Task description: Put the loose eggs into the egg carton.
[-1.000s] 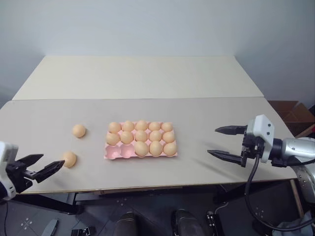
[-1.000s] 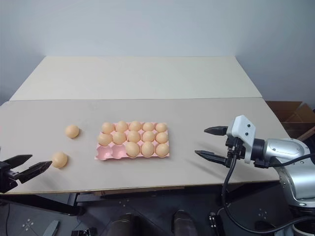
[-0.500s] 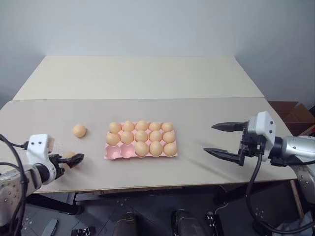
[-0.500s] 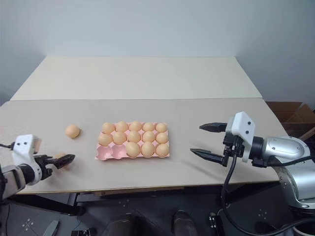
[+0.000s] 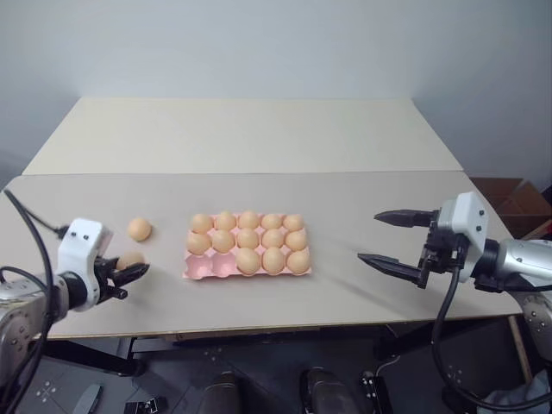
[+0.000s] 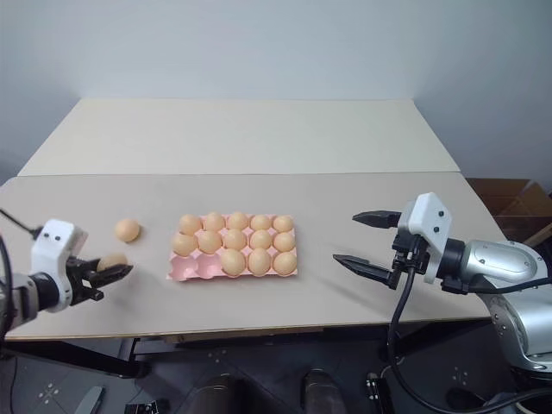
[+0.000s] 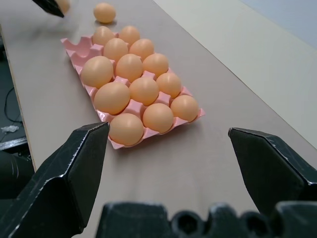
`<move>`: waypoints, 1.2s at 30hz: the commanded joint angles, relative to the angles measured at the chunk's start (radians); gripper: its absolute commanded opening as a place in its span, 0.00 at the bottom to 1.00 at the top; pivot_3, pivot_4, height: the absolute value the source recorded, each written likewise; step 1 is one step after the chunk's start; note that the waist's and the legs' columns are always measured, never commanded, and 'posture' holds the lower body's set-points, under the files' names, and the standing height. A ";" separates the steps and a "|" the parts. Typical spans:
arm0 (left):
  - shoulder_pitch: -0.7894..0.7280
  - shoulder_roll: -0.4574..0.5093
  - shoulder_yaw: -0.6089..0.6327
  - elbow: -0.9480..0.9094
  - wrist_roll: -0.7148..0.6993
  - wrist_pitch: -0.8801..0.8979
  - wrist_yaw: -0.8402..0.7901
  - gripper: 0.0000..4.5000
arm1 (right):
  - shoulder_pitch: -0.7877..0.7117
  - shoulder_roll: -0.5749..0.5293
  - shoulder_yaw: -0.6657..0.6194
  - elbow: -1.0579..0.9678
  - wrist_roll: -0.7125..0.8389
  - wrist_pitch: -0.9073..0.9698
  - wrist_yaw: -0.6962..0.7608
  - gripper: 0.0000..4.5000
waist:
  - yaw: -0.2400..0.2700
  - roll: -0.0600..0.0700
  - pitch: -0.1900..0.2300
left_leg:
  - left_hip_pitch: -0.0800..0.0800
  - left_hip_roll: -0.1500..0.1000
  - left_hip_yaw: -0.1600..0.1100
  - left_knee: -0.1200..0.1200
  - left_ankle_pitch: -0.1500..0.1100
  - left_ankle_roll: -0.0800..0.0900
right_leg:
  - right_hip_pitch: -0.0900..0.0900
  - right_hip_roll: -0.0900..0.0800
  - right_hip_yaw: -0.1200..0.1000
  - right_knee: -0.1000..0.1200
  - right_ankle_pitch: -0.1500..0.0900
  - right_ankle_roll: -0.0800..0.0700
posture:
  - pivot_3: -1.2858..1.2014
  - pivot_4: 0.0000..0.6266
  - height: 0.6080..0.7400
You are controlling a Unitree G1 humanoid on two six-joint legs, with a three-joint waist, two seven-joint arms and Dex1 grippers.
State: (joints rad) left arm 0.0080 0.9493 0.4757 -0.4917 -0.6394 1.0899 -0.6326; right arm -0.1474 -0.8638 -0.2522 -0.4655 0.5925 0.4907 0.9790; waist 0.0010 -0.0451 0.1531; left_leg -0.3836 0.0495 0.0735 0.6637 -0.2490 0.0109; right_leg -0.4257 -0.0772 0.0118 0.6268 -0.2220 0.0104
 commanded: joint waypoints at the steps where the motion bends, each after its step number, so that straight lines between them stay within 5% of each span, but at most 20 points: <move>1: -0.023 0.049 -0.063 0.009 0.006 -0.200 -0.199 0.38 | -0.016 -0.002 -0.021 -0.030 0.014 -0.003 -0.019 1.00 | 0.007 0.001 -0.001 | 0.000 0.000 0.000 0.000 0.000 0.000 | 0.000 0.000 0.000 0.000 0.000 0.000 | 0.52 0.24 1.00; 9: -0.233 -0.067 -0.366 0.102 0.078 -0.332 -0.241 0.38 | 0.014 0.015 -0.025 -0.075 0.016 -0.003 -0.067 1.00 | 0.011 0.001 0.000 | -0.003 -0.001 0.001 0.000 0.000 0.000 | 0.000 0.000 0.000 -0.002 0.004 0.008 | 0.52 0.24 1.00; 16: -0.318 -0.134 -0.490 0.182 0.135 -0.349 -0.253 0.38 | 0.028 0.017 -0.027 -0.097 0.020 0.003 -0.096 1.00 | 0.005 0.001 0.000 | -0.002 0.000 -0.001 0.000 0.000 0.000 | 0.000 0.002 0.000 -0.001 0.005 0.010 | 0.52 0.24 1.00; 19: -0.323 -0.123 -0.495 0.186 0.142 -0.324 -0.246 0.58 | 0.033 0.016 -0.030 -0.099 0.018 0.001 -0.107 1.00 | 0.004 0.001 0.000 | -0.002 -0.001 0.000 0.000 0.000 0.000 | 0.000 0.002 0.000 -0.001 0.005 0.010 | 0.52 0.24 1.00; 25: -0.320 -0.102 -0.409 0.165 0.092 -0.333 -0.273 0.99 | 0.035 0.019 -0.025 -0.096 0.023 -0.010 -0.117 1.00 | 0.006 0.001 0.000 | -0.002 -0.001 -0.001 0.000 0.000 0.000 | 0.000 0.001 0.000 -0.002 0.004 0.010 | 0.52 0.24 1.00; 31: -0.231 -0.033 -0.149 0.152 0.026 -0.339 -0.308 0.99 | 0.016 0.022 -0.012 -0.083 0.030 -0.019 -0.100 1.00 | -0.005 0.001 0.000 | -0.002 0.000 -0.001 0.000 0.000 0.000 | 0.000 0.002 0.000 -0.002 0.004 0.011 | 0.52 0.24 1.00; 36: 0.011 0.049 0.188 0.188 0.062 -0.339 -0.373 0.99 | -0.016 0.019 0.017 -0.039 0.020 -0.033 -0.062 1.00 | -0.019 0.002 0.000 | 0.000 0.000 0.000 0.000 0.000 0.000 | 0.000 0.001 0.000 -0.001 0.003 0.011 | 0.52 0.24 1.00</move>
State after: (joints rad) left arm -0.0086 0.9893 0.5554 -0.3109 -0.5898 0.7661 -0.9846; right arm -0.1457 -0.8408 -0.2262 -0.5077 0.6102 0.4860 0.9035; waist -0.0179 -0.0434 0.1529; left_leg -0.3835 0.0504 0.0732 0.6637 -0.2490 0.0114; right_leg -0.4254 -0.0758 0.0119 0.6257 -0.2198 0.0209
